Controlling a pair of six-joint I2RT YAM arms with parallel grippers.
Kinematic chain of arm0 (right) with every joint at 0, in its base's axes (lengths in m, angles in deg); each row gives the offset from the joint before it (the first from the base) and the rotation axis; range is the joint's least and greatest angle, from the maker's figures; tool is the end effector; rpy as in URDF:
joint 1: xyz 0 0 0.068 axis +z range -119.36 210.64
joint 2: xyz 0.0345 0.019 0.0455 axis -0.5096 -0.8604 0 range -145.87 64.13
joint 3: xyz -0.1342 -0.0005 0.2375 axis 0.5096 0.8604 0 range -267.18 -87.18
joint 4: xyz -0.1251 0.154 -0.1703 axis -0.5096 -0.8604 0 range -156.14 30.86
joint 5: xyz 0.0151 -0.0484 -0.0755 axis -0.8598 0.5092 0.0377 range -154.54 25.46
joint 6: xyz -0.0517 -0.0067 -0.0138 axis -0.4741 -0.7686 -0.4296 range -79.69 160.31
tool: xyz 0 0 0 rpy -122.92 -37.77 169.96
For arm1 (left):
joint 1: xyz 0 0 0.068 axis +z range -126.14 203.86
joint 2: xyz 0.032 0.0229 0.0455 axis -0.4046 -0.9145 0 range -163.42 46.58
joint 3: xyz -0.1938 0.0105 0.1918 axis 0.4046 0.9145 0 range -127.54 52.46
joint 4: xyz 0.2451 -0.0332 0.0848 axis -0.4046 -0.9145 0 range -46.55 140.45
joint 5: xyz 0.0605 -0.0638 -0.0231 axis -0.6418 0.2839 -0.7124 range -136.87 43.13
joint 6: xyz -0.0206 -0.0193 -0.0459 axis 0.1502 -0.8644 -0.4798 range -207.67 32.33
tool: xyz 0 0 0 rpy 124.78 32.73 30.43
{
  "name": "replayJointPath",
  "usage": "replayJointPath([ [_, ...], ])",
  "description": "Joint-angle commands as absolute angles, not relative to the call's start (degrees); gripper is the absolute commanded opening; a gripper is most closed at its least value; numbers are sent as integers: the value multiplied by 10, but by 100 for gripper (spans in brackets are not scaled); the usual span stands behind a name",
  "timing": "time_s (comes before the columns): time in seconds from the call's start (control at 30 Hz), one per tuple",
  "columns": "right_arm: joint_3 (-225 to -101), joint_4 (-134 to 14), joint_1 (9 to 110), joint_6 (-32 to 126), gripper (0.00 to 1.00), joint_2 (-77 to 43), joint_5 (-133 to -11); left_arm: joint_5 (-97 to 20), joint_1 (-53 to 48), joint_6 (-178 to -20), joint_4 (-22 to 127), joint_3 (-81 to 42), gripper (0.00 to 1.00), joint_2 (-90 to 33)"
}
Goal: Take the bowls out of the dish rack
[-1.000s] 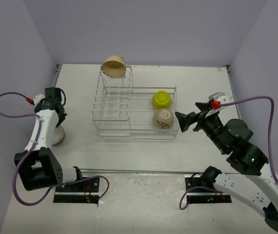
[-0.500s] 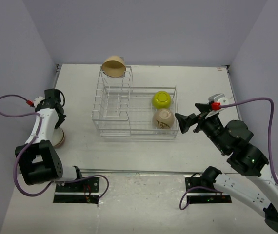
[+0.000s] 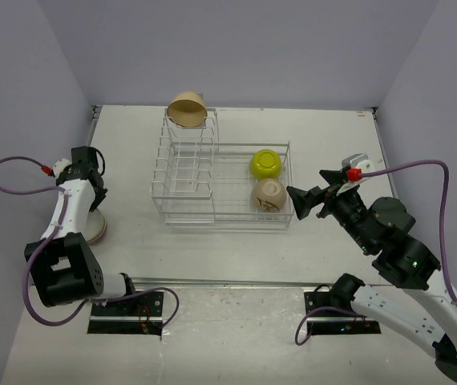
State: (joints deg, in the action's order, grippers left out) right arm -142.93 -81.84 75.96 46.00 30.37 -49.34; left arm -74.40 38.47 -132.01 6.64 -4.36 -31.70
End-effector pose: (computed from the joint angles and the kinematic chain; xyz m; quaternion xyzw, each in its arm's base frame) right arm 0.0865 0.0742 0.4062 -0.1517 0.6949 0.2150 0.6692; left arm 0.2480 0.0817 0.2424 -0.5111 0.8009 0.1713 0.2607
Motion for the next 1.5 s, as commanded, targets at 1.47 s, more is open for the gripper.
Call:
replayJointPath([
  [1.47,-1436,-792,760,435,99,265,-490,-604,61,-1731,495,-138,54,-250],
])
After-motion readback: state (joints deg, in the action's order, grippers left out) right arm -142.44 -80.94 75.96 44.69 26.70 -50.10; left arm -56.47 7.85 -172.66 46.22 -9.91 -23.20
